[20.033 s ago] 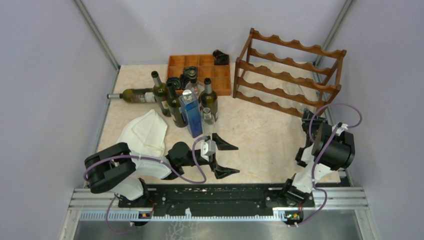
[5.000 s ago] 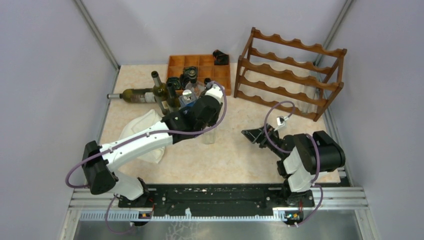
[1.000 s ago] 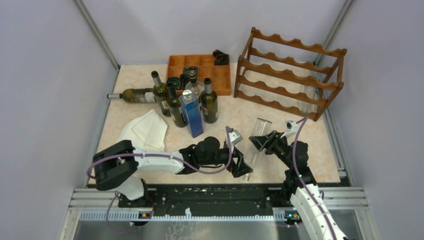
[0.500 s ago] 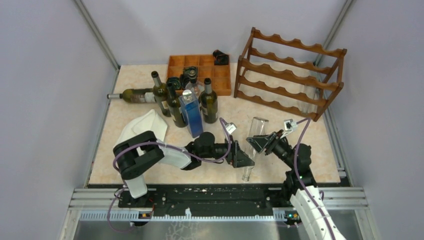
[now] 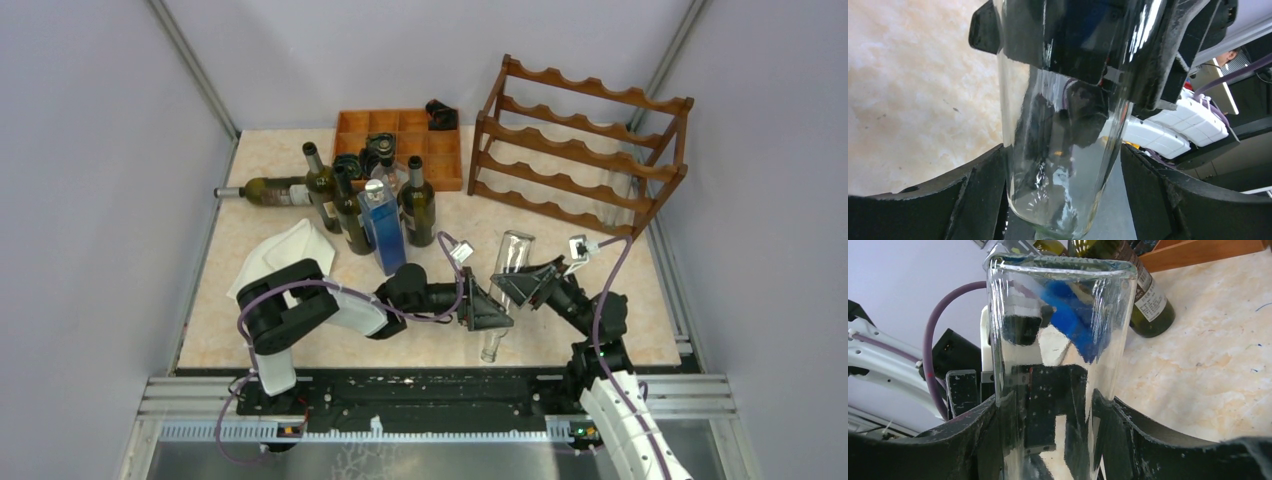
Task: Put the wine bottle on the wine rack
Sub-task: Pick up the wine bottle from the center of the board.
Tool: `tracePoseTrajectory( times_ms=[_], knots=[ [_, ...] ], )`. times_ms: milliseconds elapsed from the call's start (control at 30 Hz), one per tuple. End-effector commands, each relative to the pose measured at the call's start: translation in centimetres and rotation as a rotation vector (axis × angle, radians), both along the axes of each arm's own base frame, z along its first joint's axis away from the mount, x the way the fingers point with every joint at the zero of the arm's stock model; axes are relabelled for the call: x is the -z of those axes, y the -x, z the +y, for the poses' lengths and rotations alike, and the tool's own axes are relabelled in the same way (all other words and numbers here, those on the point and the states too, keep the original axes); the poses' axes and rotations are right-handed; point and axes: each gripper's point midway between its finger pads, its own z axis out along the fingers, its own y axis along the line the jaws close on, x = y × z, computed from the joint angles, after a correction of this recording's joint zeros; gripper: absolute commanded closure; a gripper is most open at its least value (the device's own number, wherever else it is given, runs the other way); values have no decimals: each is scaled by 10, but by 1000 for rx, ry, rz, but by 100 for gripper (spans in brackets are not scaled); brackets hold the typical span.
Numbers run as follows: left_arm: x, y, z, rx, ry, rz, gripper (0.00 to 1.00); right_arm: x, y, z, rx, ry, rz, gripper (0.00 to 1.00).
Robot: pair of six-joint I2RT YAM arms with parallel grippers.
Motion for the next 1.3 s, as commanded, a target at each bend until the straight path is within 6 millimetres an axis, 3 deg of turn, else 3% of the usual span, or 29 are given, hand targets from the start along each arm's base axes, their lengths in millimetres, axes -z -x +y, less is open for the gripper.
tracePoseTrajectory(
  times_ms=[0, 100, 233, 333, 433, 567, 633, 700, 1267],
  knots=[
    [-33, 6, -4, 43, 120, -40, 14, -40, 9, 3, -35, -56, -144, 96],
    [-39, 10, -5, 69, 139, -38, 17, -45, 11, 4, -50, -72, -157, 96],
    [-45, 13, -5, 88, 160, -38, 33, -53, 14, 5, -64, -82, -176, 94],
    [-52, 14, -3, 90, 183, -50, 68, -53, 14, 5, -67, -77, -177, 91],
    [-57, 15, -3, 102, 195, -64, 98, -52, 14, 6, -71, -63, -175, 71],
    [-59, 16, -2, 101, 196, -71, 100, -52, 14, 6, -69, -30, -176, 35],
    [-60, 15, -2, 96, 193, -77, 100, -54, 13, 5, -56, -1, -183, 21],
    [-60, 14, -1, 85, 188, -84, 100, -55, 11, 2, -30, 38, -189, 15],
    [-71, -6, 5, -46, 130, -163, 100, -66, 20, -14, 56, 214, -226, 5]
  ],
)
